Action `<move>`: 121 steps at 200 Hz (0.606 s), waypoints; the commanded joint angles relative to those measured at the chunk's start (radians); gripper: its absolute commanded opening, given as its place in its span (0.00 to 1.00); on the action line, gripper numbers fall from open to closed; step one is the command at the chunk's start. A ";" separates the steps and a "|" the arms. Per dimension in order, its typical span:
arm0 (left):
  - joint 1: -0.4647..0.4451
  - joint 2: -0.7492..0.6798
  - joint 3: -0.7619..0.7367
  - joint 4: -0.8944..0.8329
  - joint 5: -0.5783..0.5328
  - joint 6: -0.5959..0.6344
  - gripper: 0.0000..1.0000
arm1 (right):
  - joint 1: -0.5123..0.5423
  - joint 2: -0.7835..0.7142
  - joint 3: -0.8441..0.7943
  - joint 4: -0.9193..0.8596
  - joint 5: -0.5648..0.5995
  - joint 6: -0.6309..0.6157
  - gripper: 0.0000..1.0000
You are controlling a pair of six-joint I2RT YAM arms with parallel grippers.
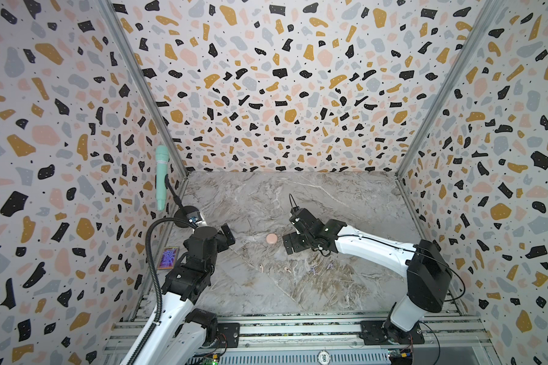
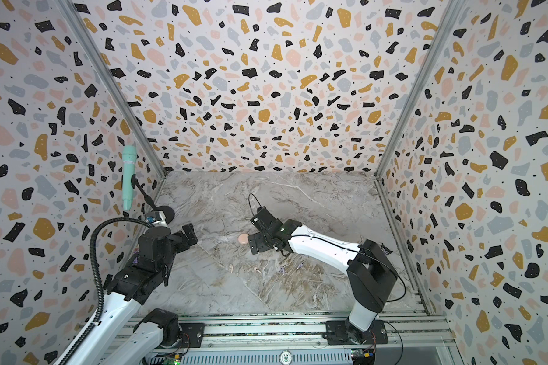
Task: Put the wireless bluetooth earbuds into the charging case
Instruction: 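Raise both arms and move the right gripper over the peach case, then lower the right gripper onto the peach case and close on it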
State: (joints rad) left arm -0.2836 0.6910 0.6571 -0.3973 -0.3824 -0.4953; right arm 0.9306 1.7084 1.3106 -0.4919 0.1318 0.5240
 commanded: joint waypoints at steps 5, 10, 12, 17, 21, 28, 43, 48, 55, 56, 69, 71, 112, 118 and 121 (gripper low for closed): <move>-0.002 -0.006 0.006 0.018 -0.016 -0.008 1.00 | 0.028 0.076 0.135 -0.101 0.051 0.044 0.99; -0.003 -0.008 0.005 0.017 -0.017 -0.008 1.00 | 0.030 0.096 0.158 -0.112 0.051 0.048 0.99; -0.002 -0.008 0.005 0.017 -0.017 -0.008 1.00 | 0.031 0.106 0.168 -0.118 0.051 0.049 0.99; -0.002 -0.010 0.005 0.016 -0.019 -0.008 1.00 | 0.034 0.126 0.190 -0.131 0.054 0.053 0.99; -0.002 -0.011 0.005 0.017 -0.021 -0.008 1.00 | 0.035 0.144 0.209 -0.142 0.054 0.058 0.99; -0.002 -0.012 0.006 0.016 -0.024 -0.009 1.00 | 0.040 0.173 0.240 -0.158 0.051 0.061 0.99; -0.002 -0.016 0.004 0.015 -0.028 -0.010 1.00 | 0.045 0.237 0.313 -0.197 0.042 0.068 1.00; -0.003 -0.018 0.005 0.015 -0.029 -0.009 1.00 | 0.047 0.256 0.336 -0.209 0.038 0.070 1.00; -0.003 -0.019 0.004 0.015 -0.031 -0.010 1.00 | 0.051 0.282 0.363 -0.220 0.033 0.071 1.00; -0.003 -0.019 0.005 0.014 -0.032 -0.010 1.00 | 0.051 0.282 0.363 -0.220 0.033 0.071 1.00; -0.003 -0.021 0.005 0.015 -0.034 -0.009 1.00 | 0.055 0.326 0.407 -0.230 0.025 0.073 0.98; -0.003 -0.020 0.005 0.015 -0.034 -0.008 1.00 | 0.056 0.331 0.412 -0.231 0.023 0.073 0.98; -0.002 -0.015 0.005 0.016 -0.031 -0.005 1.00 | 0.057 0.418 0.495 -0.242 -0.005 0.072 0.97; -0.002 -0.015 0.006 0.017 -0.030 -0.004 1.00 | 0.057 0.426 0.503 -0.246 0.000 0.073 0.96; -0.002 -0.015 0.006 0.017 -0.029 -0.003 1.00 | 0.056 0.432 0.510 -0.248 0.005 0.075 0.96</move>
State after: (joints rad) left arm -0.2836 0.6796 0.6571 -0.3992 -0.4026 -0.5011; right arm 0.9840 2.1323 1.7557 -0.6838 0.1314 0.5835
